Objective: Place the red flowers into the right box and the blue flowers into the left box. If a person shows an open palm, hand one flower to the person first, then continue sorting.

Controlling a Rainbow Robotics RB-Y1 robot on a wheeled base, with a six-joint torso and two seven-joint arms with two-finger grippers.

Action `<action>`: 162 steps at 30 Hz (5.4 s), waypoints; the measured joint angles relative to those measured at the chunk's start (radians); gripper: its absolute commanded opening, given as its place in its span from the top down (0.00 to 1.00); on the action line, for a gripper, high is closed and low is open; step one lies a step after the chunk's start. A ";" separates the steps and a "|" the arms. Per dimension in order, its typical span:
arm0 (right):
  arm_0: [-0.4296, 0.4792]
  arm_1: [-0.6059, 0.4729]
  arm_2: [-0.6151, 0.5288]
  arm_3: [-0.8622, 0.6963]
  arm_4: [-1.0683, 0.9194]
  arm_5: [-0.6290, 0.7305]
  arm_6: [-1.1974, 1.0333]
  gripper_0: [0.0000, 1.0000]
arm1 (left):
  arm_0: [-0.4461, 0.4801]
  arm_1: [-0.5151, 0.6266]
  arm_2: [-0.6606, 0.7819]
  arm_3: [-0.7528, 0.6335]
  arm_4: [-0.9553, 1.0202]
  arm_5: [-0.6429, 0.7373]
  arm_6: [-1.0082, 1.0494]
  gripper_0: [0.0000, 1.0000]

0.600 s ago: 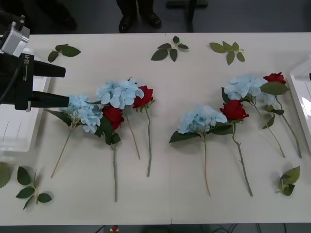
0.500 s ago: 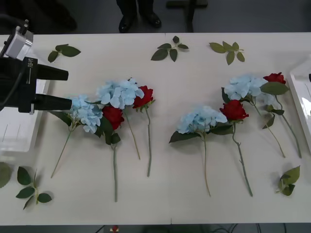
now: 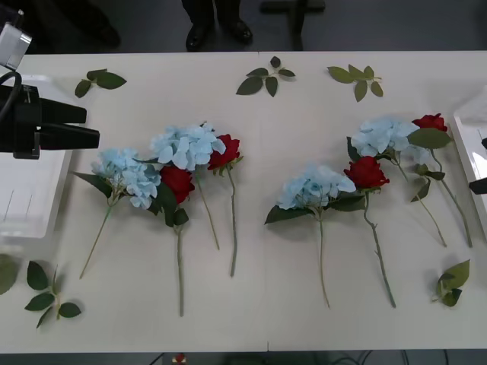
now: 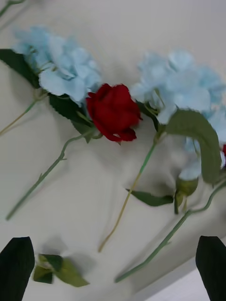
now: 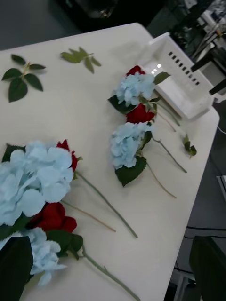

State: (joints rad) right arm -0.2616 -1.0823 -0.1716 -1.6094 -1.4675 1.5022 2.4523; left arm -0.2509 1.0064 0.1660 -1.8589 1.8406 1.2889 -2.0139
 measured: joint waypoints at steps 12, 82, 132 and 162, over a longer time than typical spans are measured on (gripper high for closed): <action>-0.131 0.000 0.258 0.004 0.307 -0.110 -0.614 0.00 | 0.265 0.003 0.000 -0.109 -0.480 0.000 0.146 0.03; -0.380 0.267 0.469 0.700 0.551 -0.455 -0.651 0.00 | -0.131 -0.467 0.013 0.058 -1.273 0.106 0.132 1.00; -0.384 0.204 0.105 0.420 0.538 -0.019 -0.646 1.00 | -0.119 -0.185 0.283 0.639 -1.359 -0.188 0.218 0.32; -0.245 0.120 0.086 0.614 1.093 -0.459 -0.501 1.00 | -0.296 -0.611 -0.013 0.124 -1.374 0.216 0.525 0.15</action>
State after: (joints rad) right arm -0.5067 -0.9627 -0.0859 -0.9953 -0.3742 1.0429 1.9516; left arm -0.5468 0.3951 0.1530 -1.7353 0.4664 1.5053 -1.4891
